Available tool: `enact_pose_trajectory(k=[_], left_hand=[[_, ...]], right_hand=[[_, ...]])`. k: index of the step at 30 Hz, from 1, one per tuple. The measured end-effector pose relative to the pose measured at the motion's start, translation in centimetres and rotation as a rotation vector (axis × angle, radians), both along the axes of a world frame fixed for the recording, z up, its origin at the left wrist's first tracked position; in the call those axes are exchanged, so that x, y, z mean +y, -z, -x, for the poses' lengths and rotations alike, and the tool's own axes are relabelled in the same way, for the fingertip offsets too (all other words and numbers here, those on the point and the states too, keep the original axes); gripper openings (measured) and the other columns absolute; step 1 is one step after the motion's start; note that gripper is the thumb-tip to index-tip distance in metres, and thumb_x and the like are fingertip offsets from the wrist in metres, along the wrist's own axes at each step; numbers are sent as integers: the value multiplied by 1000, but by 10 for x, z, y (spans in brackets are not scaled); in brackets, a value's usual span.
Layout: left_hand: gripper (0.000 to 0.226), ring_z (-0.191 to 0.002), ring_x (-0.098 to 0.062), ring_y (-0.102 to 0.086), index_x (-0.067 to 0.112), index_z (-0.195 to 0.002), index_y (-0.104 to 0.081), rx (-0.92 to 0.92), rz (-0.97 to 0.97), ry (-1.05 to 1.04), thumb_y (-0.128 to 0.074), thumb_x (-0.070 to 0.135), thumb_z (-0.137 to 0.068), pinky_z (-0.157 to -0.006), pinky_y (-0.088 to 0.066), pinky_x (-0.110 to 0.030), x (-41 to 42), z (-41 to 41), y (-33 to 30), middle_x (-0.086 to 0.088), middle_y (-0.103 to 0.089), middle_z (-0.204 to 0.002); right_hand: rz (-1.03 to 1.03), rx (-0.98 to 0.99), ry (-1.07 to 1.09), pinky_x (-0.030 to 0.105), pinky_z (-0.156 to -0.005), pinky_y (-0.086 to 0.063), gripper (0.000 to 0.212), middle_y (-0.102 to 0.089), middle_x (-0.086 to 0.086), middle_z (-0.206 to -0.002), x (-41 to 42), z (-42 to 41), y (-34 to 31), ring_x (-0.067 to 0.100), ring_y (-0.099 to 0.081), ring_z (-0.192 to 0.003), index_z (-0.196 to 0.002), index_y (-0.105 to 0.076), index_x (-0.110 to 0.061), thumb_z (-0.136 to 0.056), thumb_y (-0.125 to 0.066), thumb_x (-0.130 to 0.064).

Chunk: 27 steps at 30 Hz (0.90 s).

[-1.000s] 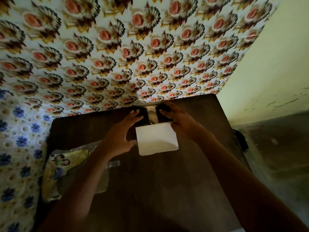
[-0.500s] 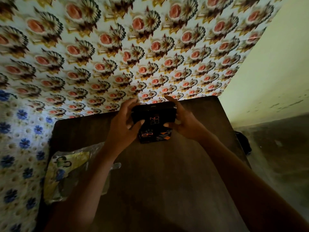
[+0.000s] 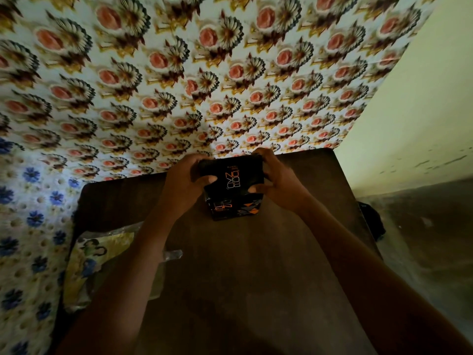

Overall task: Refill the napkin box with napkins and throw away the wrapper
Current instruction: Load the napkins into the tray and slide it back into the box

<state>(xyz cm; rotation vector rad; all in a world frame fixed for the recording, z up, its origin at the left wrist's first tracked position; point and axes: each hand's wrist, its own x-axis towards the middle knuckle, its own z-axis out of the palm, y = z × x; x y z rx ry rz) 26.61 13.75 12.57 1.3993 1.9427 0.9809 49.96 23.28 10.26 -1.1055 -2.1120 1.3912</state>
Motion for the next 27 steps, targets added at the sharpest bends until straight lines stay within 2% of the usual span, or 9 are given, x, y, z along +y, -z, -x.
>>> enact_pose_trajectory(k=[4, 6, 8, 10, 13, 15, 21, 25, 27], left_hand=[[52, -119, -19, -56, 14, -130, -61, -65, 144, -23, -80, 14, -82, -96, -55, -44, 15, 5, -3, -2, -57, -133], [52, -110, -17, -58, 13, -131, -61, -103, 205, -39, -80, 11, -82, -84, -59, -40, 19, 4, -6, 3, -53, -126], [51, -93, -8, -60, 13, -128, -61, -121, 231, -49, -80, 10, -81, -66, -56, -28, 23, 5, -4, 3, -55, -123], [47, -92, -8, -60, 15, -120, -62, -121, 220, -64, -83, 11, -78, -60, -55, -27, 25, 6, 1, 0, -58, -125], [55, -110, -17, -58, 19, -121, -59, -93, 192, -105, -87, 14, -74, -67, -60, -38, 23, 8, 8, 0, -58, -127], [61, -117, -19, -57, 20, -130, -58, -119, 206, -113, -86, 16, -76, -79, -61, -44, 22, 7, 12, -1, -57, -134], [49, -101, -20, -66, 22, -131, -59, -316, 250, -125, -77, 20, -86, -65, -64, -42, 13, 4, 20, -6, -58, -136], [28, -102, -8, -67, 21, -118, -66, -337, 99, -178, -69, 28, -91, -66, -64, -32, 1, -19, 18, 10, -66, -114], [21, -110, -14, -68, 16, -115, -69, -467, 20, -172, -63, 25, -97, -78, -63, -33, -4, -29, 21, 3, -69, -117]], right_hand=[[10, -75, 2, 39, -108, -48, 91, -45, 5, -148, 11, 3, 0, 23, -49, -135, -148, -37, -21, -73, -88, -16], [72, -70, -19, 32, -104, -47, 87, -49, 5, -147, 14, 3, -1, 22, -50, -135, -147, -40, -19, -74, -87, -12], [98, -71, -43, 39, -106, -50, 81, -56, 5, -142, 17, 4, -2, 22, -55, -132, -144, -44, -17, -75, -86, -12], [124, -86, -62, 45, -108, -49, 77, -60, 5, -138, 19, 5, -5, 22, -57, -130, -142, -47, -15, -75, -86, -11], [188, -111, -68, 32, -108, -44, 84, -56, 1, -141, 19, 6, -9, 18, -50, -132, -150, -38, -13, -79, -82, -5], [224, -103, -55, 33, -107, -43, 93, -49, 0, -148, 19, 5, -10, 17, -46, -135, -156, -29, -15, -80, -82, -5], [76, -258, -109, 26, -89, -51, 91, -54, 6, -145, 19, 11, -1, 22, -59, -124, -158, -24, -29, -86, -77, -16], [156, -119, -7, 31, -93, -54, 78, -57, 3, -142, 11, -12, 2, 13, -59, -116, -154, -35, -29, -89, -70, -4], [135, -76, 105, 21, -83, -56, 62, -63, -2, -132, 6, -34, 5, 3, -62, -101, -149, -44, -28, -93, -66, -8]])
